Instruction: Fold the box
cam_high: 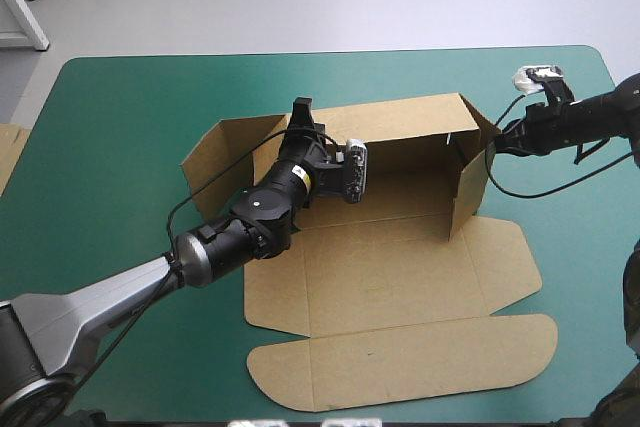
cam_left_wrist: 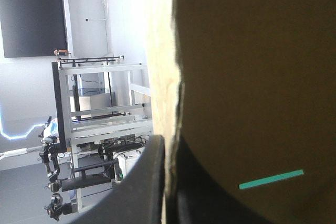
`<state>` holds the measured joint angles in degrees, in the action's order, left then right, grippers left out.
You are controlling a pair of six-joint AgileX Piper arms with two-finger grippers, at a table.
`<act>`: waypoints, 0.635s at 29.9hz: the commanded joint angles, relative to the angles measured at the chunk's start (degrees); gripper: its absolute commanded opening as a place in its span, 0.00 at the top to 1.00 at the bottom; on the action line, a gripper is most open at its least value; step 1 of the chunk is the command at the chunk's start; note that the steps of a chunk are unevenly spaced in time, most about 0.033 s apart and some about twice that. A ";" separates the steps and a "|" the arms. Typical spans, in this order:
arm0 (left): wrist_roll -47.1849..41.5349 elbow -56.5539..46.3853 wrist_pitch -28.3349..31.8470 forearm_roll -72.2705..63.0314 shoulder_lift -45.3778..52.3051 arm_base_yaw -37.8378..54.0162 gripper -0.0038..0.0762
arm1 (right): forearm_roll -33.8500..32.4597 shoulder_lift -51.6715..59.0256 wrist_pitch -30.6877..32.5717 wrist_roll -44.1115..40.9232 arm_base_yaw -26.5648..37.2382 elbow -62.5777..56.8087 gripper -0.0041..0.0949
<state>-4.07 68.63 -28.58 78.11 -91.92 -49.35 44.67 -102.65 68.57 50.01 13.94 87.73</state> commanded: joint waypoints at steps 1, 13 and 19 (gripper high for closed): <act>-0.57 1.39 1.40 1.08 2.01 -0.40 0.96 | 3.78 4.98 -0.74 2.33 0.13 -2.50 0.98; -0.57 1.39 1.75 1.08 2.01 -0.40 0.96 | 3.91 6.79 -0.27 8.12 0.13 -8.48 0.92; -0.79 1.39 1.85 1.08 2.01 -0.40 0.96 | 4.01 6.79 0.60 11.32 0.13 -8.48 0.71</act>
<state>-4.07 68.63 -28.58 78.11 -91.92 -49.35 45.83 -98.84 67.53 59.11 13.94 77.97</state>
